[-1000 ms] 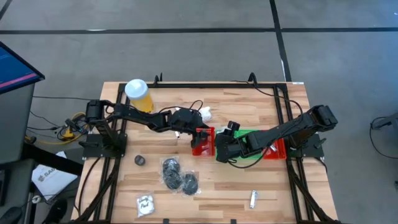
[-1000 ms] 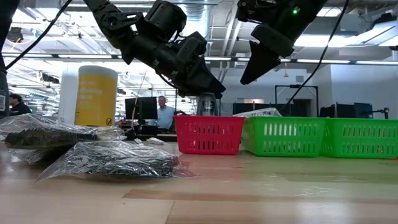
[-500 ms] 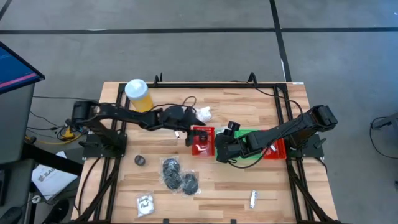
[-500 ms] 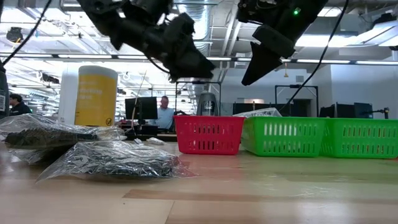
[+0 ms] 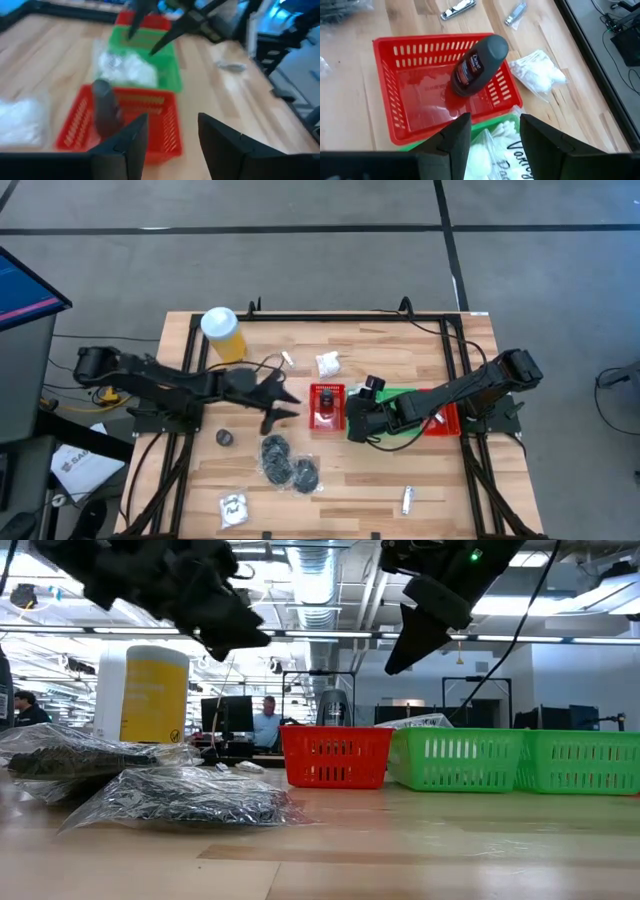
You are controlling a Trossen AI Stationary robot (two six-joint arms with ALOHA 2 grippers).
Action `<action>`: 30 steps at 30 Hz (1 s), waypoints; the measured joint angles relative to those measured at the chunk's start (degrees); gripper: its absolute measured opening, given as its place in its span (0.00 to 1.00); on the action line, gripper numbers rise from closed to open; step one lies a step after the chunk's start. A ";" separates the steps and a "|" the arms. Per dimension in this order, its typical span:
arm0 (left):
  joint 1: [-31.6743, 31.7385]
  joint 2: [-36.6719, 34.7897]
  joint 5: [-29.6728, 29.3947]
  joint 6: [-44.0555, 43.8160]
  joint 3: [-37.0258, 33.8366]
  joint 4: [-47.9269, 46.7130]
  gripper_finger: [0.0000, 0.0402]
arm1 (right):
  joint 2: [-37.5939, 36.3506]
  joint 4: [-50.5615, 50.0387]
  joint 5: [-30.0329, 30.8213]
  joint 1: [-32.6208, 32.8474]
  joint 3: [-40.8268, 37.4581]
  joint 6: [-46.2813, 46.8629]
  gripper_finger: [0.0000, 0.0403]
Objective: Pick & Place Travel size toiletries
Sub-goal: Put the black deodorant into the left red bin
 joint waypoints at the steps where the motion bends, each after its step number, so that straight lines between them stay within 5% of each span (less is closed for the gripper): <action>1: -0.79 -1.34 0.00 -0.91 -1.43 -0.67 0.41 | 0.00 -0.02 0.00 0.00 -0.04 0.01 0.39; 17: -9.39 -11.38 -1.01 -4.40 -10.70 -1.30 0.36 | 0.00 0.98 -1.01 0.00 -0.01 0.00 0.39; 30: -11.36 -19.25 4.20 -10.30 -11.84 -12.37 0.35 | 0.00 1.01 -1.01 0.00 -0.01 0.02 0.39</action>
